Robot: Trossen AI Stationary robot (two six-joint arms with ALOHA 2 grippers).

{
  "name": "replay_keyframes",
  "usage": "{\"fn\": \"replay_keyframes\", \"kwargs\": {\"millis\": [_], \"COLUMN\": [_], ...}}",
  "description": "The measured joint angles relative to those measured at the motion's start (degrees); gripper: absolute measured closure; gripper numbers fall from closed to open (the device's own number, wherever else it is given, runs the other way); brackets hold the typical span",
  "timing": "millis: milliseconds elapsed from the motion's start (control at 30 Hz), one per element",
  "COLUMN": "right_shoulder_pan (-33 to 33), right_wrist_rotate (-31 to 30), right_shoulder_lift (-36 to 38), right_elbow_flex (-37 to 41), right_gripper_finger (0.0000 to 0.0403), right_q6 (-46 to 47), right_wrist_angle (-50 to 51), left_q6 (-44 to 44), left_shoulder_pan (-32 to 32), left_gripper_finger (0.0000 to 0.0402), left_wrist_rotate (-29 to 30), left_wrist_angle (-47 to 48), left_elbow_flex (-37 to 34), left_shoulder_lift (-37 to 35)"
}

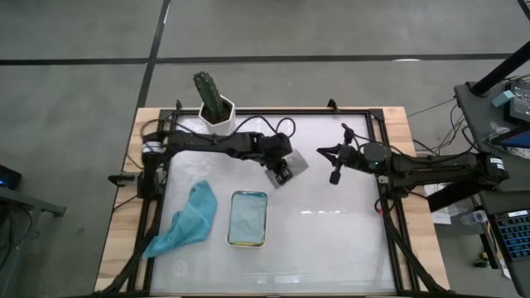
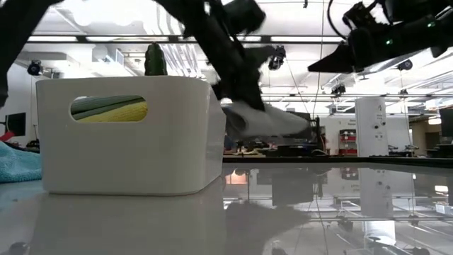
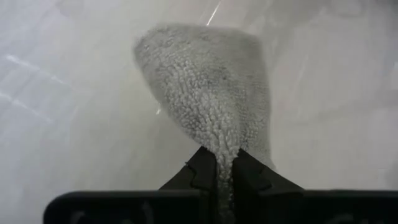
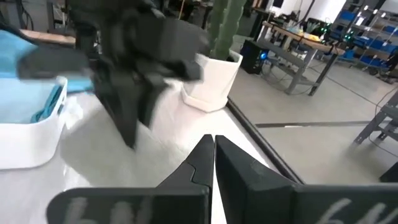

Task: Fold microfiber towels
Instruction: Put the gray microfiber towel into the bin

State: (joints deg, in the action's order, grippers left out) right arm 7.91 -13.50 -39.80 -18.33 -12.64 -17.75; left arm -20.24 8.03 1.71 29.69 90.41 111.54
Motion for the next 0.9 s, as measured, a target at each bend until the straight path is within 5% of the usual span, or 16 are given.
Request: {"fn": "replay_keyframes", "kwargs": {"millis": [433, 700, 900], "right_shoulder_pan": [0.0, 0.0, 0.0], "right_wrist_rotate": [0.5, 0.5, 0.5], "right_shoulder_lift": [8.6, 7.7, 7.8], "right_elbow_flex": [0.0, 0.0, -0.1], "right_gripper_finger": [0.0394, 0.0394, 0.0394], "right_q6": [2.7, -0.4, -2.0], "right_wrist_angle": [6.3, 4.3, 1.8], "left_q6": [-41.3, -70.9, -85.9], "left_shoulder_pan": [-13.3, -28.0, -35.1], "left_gripper_finger": [0.0397, 0.0397, 0.0397], "left_wrist_rotate": [9.0, 24.6, 28.8], "left_wrist_angle": [12.2, 22.4, 24.6], "left_elbow_flex": [-2.6, -3.1, -5.4], "left_shoulder_lift": [-17.0, -17.4, -15.4]}}
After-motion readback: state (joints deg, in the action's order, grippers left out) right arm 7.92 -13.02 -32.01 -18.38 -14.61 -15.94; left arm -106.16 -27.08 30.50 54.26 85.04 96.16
